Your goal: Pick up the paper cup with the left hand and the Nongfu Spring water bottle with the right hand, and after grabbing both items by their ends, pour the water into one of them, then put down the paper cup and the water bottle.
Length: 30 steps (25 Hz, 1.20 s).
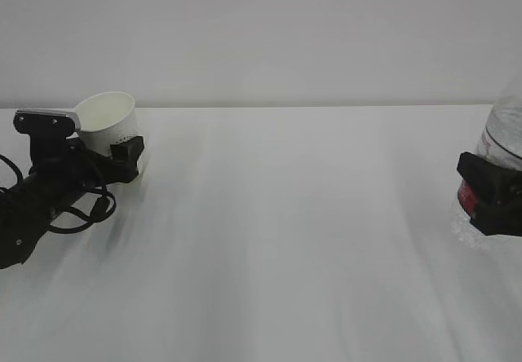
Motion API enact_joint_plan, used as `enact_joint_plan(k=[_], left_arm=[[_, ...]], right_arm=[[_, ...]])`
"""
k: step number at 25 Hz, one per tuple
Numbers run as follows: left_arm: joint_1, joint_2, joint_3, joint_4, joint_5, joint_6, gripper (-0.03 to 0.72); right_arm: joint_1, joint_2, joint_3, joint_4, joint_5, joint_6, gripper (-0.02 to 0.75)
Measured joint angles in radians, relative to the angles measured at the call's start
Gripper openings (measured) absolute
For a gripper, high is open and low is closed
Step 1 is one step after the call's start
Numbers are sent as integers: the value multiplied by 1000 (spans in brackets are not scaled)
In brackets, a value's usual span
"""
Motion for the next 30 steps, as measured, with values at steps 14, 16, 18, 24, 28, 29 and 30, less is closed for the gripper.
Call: enact_joint_plan(k=[14,16,18,24,28,29,30], left_arm=[[0,-25,0,111,2,0,605],[0,-40,0,132,4,-2,605],[0,-58,0,161,4,-16,605],[0,-100,0,302,4,-108,605],[0,-118,0,415,4,-173,604],[0,-123,0,438,4,-187,604],[0,-124,0,457,4,-198,603]], right_arm=[[0,0,0,0,1,0,398],[0,0,0,0,4,0,398],[0,0,0,2,6,0,398],[0,0,0,15,7,0,398],[0,0,0,19,8,0,398],[0,0,0,19,8,0,398],[0,0,0,19,8,0,398]])
